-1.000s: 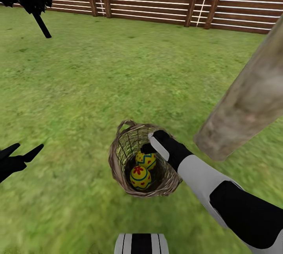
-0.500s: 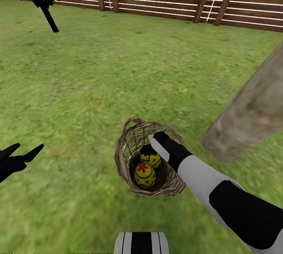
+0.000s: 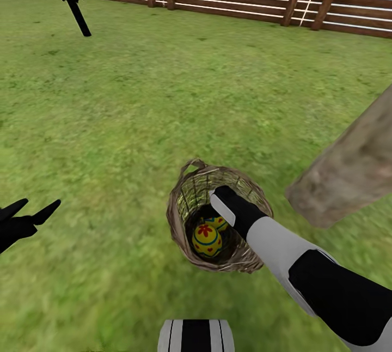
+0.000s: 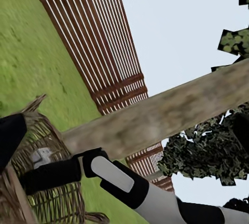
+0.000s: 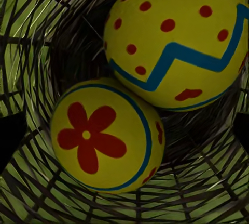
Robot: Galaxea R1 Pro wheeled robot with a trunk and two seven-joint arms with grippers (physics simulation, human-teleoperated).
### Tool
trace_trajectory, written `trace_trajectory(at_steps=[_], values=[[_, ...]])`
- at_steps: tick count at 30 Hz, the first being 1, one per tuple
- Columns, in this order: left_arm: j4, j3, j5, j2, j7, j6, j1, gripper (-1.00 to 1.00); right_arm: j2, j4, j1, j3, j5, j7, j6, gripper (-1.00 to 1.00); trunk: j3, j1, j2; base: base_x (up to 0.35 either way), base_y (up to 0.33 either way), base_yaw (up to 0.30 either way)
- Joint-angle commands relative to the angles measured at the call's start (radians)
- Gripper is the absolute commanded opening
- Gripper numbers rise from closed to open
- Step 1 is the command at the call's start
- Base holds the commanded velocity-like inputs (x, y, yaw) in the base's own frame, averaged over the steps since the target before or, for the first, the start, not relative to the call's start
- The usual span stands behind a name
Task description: Take the three Easter eggs out of the wicker basket on the lawn in the garden, then place them on the lawn next to a single tree (choose any tree) so that all three eggs are next to the same tree and none are left in the basket.
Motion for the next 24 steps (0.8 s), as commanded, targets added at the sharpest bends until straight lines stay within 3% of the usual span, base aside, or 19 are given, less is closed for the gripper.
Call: trace_trajectory(at_steps=[1,12,17,24], values=[[0.000,0.000,0.003,0.000,0.000,0.007,0.000,1.00,0.000,0.000,-0.001,0.004,-0.008,-0.008,0.002,1.00,-0.002,0.000,0.000,0.000,0.000,0.110],[0.000,-0.001,0.003,0.001,0.000,0.007,0.000,1.00,0.000,0.000,-0.001,0.003,-0.007,-0.011,0.005,1.00,-0.020,0.000,0.000,0.000,0.000,0.108],[0.000,-0.001,0.002,0.001,0.000,0.007,0.000,1.00,0.000,-0.001,-0.001,0.000,-0.006,-0.057,0.004,1.00,-0.028,0.000,0.000,0.000,0.000,0.100],[0.001,0.000,0.002,0.000,0.000,0.007,0.000,1.00,0.000,-0.003,0.002,0.000,-0.003,-0.064,0.001,1.00,-0.033,0.000,0.000,0.000,0.000,0.044]])
